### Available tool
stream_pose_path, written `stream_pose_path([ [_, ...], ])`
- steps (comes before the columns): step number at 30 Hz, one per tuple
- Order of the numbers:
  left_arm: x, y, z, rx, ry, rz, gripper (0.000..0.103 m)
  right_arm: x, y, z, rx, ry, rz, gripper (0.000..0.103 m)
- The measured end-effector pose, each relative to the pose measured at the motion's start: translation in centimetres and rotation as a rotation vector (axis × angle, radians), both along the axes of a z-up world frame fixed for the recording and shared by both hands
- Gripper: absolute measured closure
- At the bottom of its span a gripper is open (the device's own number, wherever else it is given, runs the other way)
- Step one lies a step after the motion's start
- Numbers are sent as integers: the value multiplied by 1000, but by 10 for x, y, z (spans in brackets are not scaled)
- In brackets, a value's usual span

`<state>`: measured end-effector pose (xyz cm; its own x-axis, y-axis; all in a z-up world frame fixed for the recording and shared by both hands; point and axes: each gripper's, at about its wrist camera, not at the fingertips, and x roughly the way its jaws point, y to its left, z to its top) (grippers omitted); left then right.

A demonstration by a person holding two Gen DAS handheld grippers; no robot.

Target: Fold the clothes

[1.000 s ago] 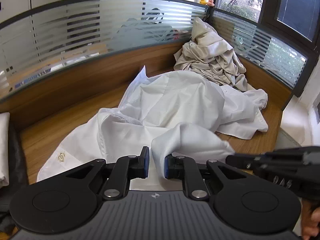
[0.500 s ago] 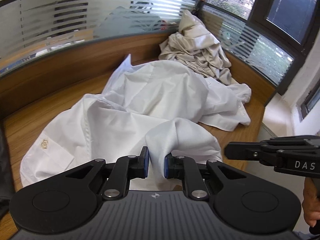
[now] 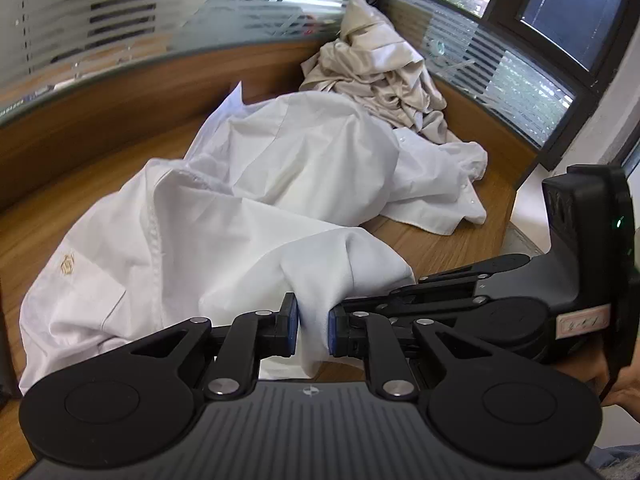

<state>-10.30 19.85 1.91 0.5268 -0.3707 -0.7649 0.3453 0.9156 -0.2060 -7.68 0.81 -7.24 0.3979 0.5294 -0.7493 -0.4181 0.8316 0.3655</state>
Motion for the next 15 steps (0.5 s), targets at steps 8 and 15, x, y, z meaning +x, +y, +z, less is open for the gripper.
stream_pose_path([
  [8,13,3,-11,1,38,30,87,5,18,-11,-60,27,68,83],
  [15,27,6,-23,20,71,58,87,27,28,-29,-81,68,54,79],
])
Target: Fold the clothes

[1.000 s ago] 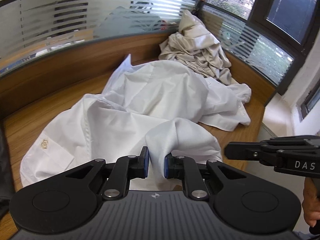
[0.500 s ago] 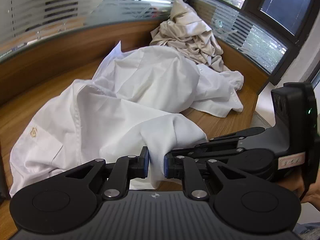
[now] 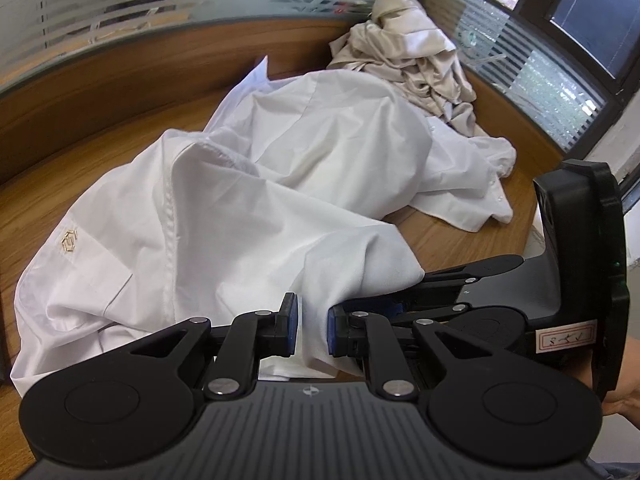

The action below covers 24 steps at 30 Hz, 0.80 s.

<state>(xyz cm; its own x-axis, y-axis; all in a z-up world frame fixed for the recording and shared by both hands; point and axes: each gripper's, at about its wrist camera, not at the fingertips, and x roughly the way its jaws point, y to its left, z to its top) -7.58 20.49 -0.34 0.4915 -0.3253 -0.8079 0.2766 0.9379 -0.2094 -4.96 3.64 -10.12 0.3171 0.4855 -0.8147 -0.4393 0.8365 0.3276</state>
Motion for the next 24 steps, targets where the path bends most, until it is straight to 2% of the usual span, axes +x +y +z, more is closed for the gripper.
stream_pose_path([
  [6,8,3,-19,16,32,33,80,9,5,-20,-19,25,16,79],
  [9,9,2,-23,9,40,48,80,9,4,-23,-22,20,-7,80],
  [14,10,7,-13,-40,26,64,80,8,-4,-16,69,-40,-26,80],
  [19,10,17,0,-94,10,71,77,16,-3,-25,56,-53,-7,82],
  [24,9,38,0,-145,8,91,67,21,-4,-31,34,-35,-10,83],
])
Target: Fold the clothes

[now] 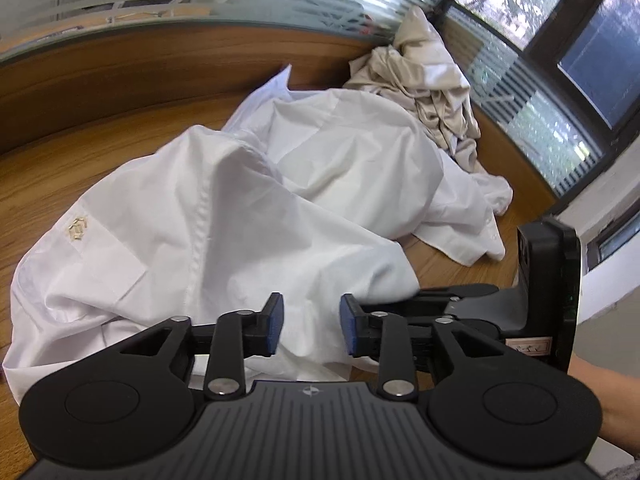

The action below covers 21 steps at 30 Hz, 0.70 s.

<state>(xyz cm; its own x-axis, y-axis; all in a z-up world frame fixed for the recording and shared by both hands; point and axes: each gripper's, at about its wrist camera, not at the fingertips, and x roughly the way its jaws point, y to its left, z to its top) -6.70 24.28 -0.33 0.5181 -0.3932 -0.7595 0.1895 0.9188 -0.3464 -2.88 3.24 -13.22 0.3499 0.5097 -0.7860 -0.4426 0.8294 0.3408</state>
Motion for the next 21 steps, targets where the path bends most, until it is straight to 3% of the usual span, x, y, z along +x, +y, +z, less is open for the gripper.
stream_pose_path([
  [4,11,26,-11,-9,25,83,66,-2,-3,-4,-29,8,8,81],
  [6,19,34,-23,29,47,111,67,-4,-4,-4,-35,8,13,80],
  [13,38,38,-62,161,73,116,76,-7,-13,-3,-46,6,6,80],
  [21,55,36,-102,217,142,138,78,-14,-24,-6,-103,-12,-2,77],
])
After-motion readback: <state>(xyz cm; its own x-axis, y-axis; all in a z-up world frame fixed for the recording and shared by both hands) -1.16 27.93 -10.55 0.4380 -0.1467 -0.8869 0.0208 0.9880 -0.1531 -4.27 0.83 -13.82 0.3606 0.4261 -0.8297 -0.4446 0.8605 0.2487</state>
